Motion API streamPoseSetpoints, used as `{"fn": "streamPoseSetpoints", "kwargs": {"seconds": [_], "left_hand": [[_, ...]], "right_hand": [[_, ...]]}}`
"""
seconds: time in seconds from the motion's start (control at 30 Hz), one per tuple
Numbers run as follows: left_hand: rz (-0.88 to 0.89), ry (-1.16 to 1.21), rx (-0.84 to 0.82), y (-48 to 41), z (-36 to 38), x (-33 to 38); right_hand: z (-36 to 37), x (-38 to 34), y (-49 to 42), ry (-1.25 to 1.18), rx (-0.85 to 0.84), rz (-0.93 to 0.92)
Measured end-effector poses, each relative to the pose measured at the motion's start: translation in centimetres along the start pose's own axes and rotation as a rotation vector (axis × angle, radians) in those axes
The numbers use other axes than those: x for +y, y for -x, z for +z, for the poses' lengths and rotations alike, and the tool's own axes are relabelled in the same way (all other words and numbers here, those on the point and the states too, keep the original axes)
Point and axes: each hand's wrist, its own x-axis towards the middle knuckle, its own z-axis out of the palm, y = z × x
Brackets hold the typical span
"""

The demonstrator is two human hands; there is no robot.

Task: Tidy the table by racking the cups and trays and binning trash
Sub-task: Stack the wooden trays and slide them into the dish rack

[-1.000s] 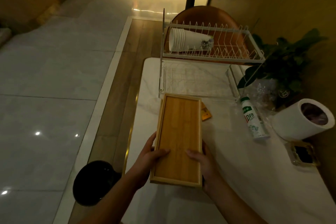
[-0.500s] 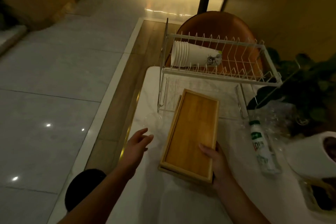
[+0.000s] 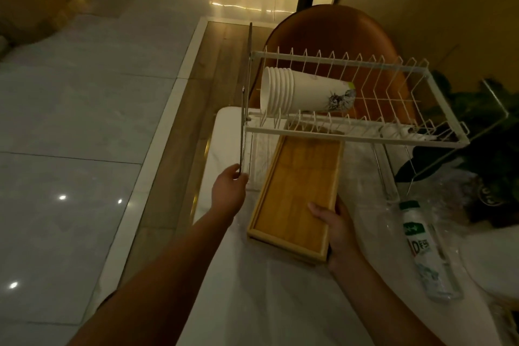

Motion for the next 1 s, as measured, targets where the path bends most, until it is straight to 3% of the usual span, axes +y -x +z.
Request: {"fn": "streamPoseSetpoints", "kwargs": {"seconds": [0.17, 0.5, 0.67, 0.8, 1.0], "left_hand": [[0.026, -0.109, 0.04, -1.2, -0.1, 0.1], [-0.058, -0.063, 0.005, -1.8, 0.0, 0.5], [-0.136, 0.183, -0.008, -1.1, -0.5, 0.4], [-0.222, 0.403, 0.135, 2.3, 0.2, -0.7], [-0.468, 0.689, -0.211, 5.8, 2.7, -1.0]], "right_hand": [[1.4, -1.2, -2.4, -0.02, 0.007, -0.029], [3.9, -3.2, -6.8, -0.009, -0.067, -0.031], [3.8, -4.1, -8.3, 0.065, -0.109, -0.01], [3.9, -4.5, -8.7, 0.093, -0.137, -0.036], [4.5, -5.0, -9.1, 0.097, -0.131, -0.031]]}}
